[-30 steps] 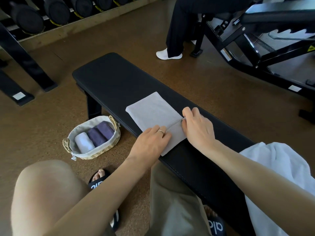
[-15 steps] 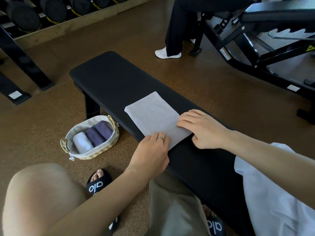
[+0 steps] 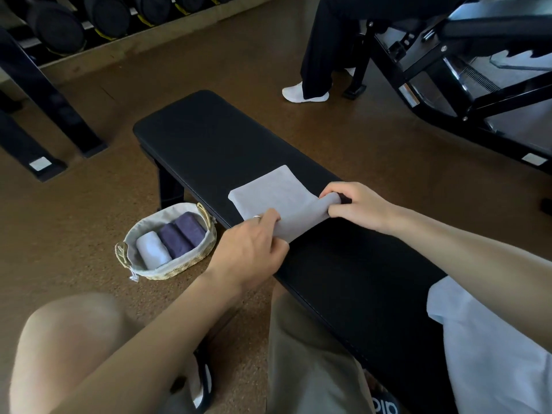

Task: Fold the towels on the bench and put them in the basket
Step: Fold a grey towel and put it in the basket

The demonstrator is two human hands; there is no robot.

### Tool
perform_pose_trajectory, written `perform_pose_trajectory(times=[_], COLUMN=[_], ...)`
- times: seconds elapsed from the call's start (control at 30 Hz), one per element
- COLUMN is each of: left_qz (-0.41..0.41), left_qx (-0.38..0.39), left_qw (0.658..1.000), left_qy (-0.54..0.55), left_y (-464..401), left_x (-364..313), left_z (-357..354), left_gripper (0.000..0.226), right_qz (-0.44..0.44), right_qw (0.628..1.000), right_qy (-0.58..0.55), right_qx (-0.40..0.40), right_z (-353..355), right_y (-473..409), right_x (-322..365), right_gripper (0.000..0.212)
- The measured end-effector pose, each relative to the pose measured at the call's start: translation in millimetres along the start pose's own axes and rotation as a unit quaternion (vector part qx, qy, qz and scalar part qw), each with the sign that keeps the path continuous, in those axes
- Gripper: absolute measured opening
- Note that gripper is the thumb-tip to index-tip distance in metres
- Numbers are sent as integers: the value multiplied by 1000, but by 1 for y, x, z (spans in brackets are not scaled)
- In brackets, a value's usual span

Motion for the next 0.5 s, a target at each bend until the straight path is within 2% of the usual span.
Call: perform_pose_trajectory(times=[0.07, 0.23, 0.33, 0.5], left_qz=[27, 108, 134, 120], left_qx=[2, 12, 6, -23], left_qw=[997, 973, 968, 977], left_qy=[69, 202, 214, 173], left_y=[-6, -10, -9, -9], left_x=[13, 43, 54, 56], left_z=[1, -11, -20, -19], left_gripper=[18, 15, 13, 14], right_qz=[-20, -77, -88, -84], right_qw=[1000, 997, 995, 987], right_qy=[-15, -17, 41, 119], right_qx=[9, -8, -23, -75], right_z=[-1, -4, -10, -16], right_y=[-8, -22, -27, -30], right_x=[-3, -10, -10, -4], right_gripper=[5, 30, 38, 32])
Point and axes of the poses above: each hand's wrist, its own y-axis away from the middle knuckle, its own z-axis out of the back of the hand, x = y × z, the point moved 9 cm from there along -y, towards the middle knuckle, and after that the axes turned 7 degrees about y, right-handed, at the moved point
